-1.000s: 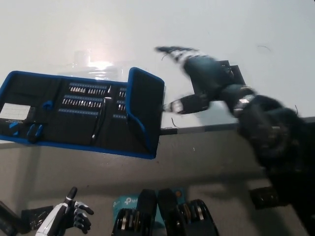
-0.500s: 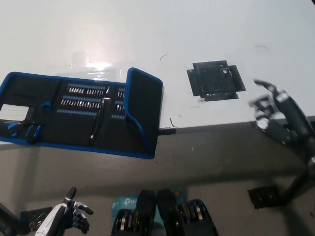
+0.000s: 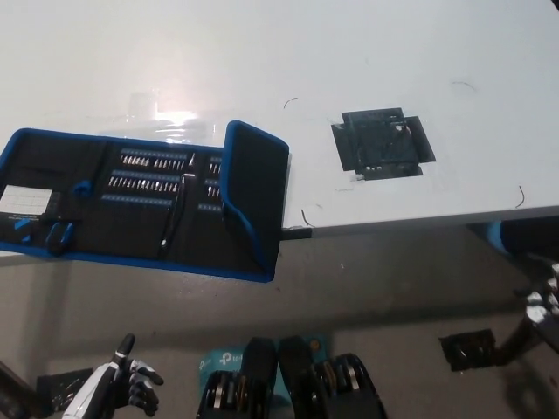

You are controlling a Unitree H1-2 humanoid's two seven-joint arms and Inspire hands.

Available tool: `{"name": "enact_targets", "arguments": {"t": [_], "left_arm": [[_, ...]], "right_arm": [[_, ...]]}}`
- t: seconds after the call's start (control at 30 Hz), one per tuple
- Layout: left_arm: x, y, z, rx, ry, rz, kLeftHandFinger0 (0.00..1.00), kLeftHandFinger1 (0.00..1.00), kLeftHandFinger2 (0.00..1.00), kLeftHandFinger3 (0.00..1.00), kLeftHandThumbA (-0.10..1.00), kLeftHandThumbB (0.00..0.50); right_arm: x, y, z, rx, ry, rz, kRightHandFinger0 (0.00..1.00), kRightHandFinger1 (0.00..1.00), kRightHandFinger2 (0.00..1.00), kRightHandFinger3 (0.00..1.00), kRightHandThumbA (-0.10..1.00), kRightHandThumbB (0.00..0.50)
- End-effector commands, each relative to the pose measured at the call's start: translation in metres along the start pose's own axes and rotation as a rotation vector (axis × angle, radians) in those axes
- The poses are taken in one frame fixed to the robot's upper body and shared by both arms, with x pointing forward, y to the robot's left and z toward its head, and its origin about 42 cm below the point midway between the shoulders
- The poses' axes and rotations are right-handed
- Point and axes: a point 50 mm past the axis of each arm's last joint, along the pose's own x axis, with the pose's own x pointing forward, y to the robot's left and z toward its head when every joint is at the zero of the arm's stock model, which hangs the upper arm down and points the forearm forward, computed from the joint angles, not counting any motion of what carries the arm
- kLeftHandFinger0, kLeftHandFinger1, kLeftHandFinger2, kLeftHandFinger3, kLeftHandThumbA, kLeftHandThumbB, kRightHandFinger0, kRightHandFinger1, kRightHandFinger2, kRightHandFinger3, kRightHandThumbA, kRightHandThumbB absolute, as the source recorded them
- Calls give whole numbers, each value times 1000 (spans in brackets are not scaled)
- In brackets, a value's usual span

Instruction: The robot uses its right hand to lift an edge of the toolkit kept in middle of the desk and make one fold in it

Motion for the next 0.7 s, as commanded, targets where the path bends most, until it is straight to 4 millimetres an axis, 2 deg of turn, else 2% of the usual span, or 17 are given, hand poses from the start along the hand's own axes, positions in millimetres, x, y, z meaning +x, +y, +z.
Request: {"name": "enact_targets", "arguments": {"t": [0.0, 0.07, 0.2, 0.23, 0.27, 0.3, 0.33, 0.43, 0.5, 0.67], "left_arm": [[-5, 9, 1, 17, -23, 9, 420, 340, 278, 325, 1000, 500], [-4, 8, 1, 6, -27, 0, 429, 343, 278, 329, 1000, 500], [-5, 9, 0, 21, -34, 7, 329, 301, 279, 351, 1000, 500], [-5, 9, 1, 21, -37, 10, 320, 295, 274, 349, 1000, 500], [-5, 10, 2, 21, -35, 17, 354, 316, 292, 366, 1000, 500], [-5, 11, 3, 23, -38, 19, 357, 318, 295, 368, 1000, 500], [-4, 11, 3, 20, -40, 21, 350, 311, 287, 360, 1000, 500], [-2, 11, 5, 25, -43, 21, 357, 312, 291, 362, 1000, 500], [-3, 10, 6, 27, -45, 17, 365, 323, 294, 355, 1000, 500], [-5, 10, 2, 13, -36, 23, 325, 310, 282, 346, 1000, 500]], "right_arm": [[-7, -16, 0, 99, -153, -216, 111, 187, 500, 823, -100, 210], [-9, -17, -8, 109, -120, -233, 105, 177, 489, 825, -100, 205], [-10, -18, -22, 147, -72, -259, 25, 100, 464, 838, -100, 199], [-9, -18, -22, 141, -66, -262, 17, 93, 458, 835, -100, 199], [-8, -16, -21, 114, -54, -251, 9, 84, 426, 832, -100, 205], [-6, -15, -19, 105, -53, -245, 2, 64, 397, 804, -100, 238], [-5, -14, -16, 106, -60, -232, 4, 70, 407, 815, -100, 219], [-5, -12, -11, 83, -61, -208, 10, 78, 398, 824, -100, 221], [-6, -9, -9, 50, -74, -183, 0, 48, 397, 829, -100, 224], [-7, -8, -10, 47, -76, -163, 0, 44, 405, 826, -100, 216]]}}
